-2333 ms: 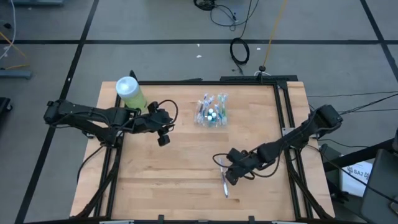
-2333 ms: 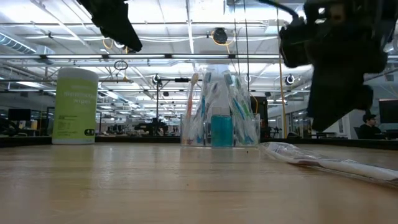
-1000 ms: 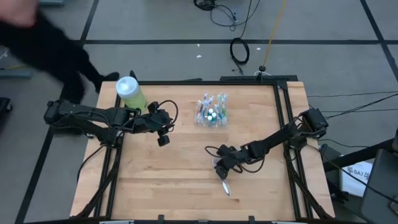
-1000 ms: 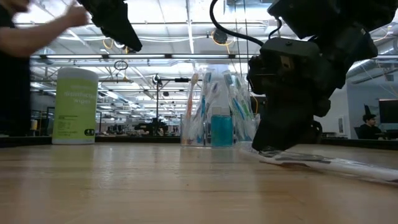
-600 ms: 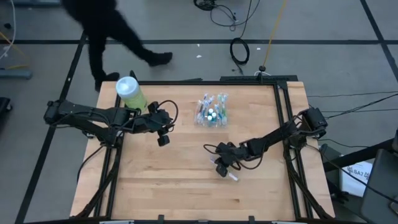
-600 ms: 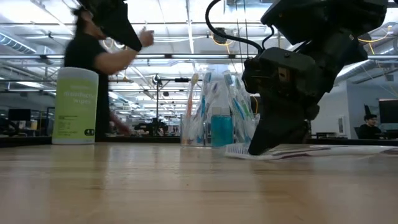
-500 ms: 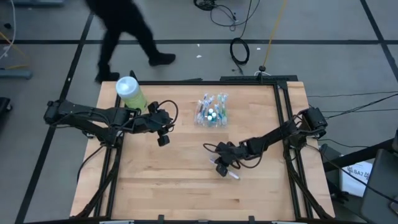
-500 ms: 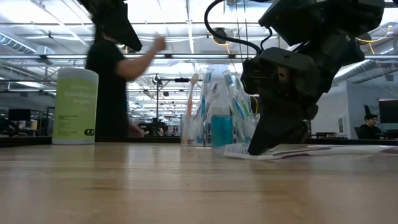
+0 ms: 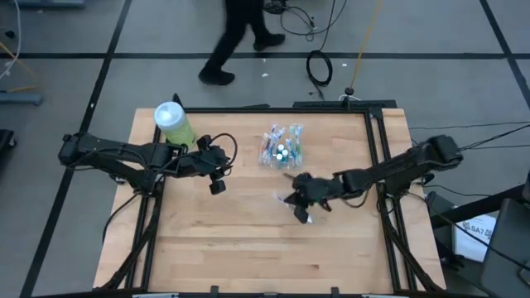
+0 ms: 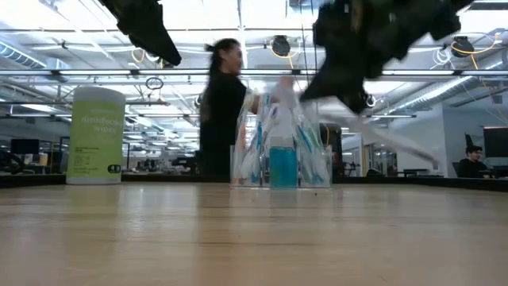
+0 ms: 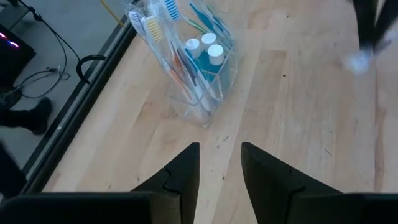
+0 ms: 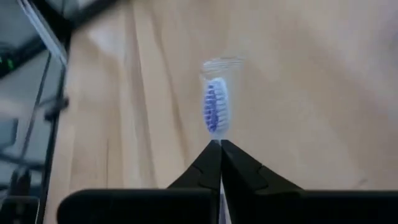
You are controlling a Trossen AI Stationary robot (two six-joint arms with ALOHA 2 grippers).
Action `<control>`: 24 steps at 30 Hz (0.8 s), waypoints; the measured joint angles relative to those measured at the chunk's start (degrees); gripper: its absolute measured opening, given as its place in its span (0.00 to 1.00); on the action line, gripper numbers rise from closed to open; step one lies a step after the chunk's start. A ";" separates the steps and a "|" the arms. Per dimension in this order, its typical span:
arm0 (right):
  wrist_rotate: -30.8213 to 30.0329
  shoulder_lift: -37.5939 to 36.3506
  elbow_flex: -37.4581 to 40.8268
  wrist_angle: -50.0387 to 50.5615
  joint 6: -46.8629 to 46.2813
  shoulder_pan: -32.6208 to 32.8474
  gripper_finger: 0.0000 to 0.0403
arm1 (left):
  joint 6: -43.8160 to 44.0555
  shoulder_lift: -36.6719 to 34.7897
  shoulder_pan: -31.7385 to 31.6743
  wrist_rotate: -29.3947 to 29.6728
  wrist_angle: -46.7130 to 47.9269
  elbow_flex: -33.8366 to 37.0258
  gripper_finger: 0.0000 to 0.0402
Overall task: Pick & Place toothbrushing station
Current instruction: Put the violet toothbrush into the transparent organizer
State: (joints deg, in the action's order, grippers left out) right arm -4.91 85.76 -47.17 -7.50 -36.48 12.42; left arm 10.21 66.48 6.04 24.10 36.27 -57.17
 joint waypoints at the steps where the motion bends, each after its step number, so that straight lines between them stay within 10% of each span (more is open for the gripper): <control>1: -1.58 -1.97 0.03 0.05 1.75 -0.23 0.00 | -0.27 0.00 0.00 0.00 0.00 0.00 0.30; 12: -39.77 -16.17 0.99 -18.98 34.03 -1.22 0.00 | -0.69 0.00 0.00 0.00 -0.02 0.00 0.30; 24: -38.66 -6.57 19.08 -64.35 44.73 -10.41 0.00 | -0.87 0.00 0.00 0.02 -0.07 0.00 0.30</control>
State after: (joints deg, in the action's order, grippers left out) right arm -43.57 79.19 -28.09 -71.86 8.25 2.02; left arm 9.34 66.48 6.04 24.12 36.21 -57.17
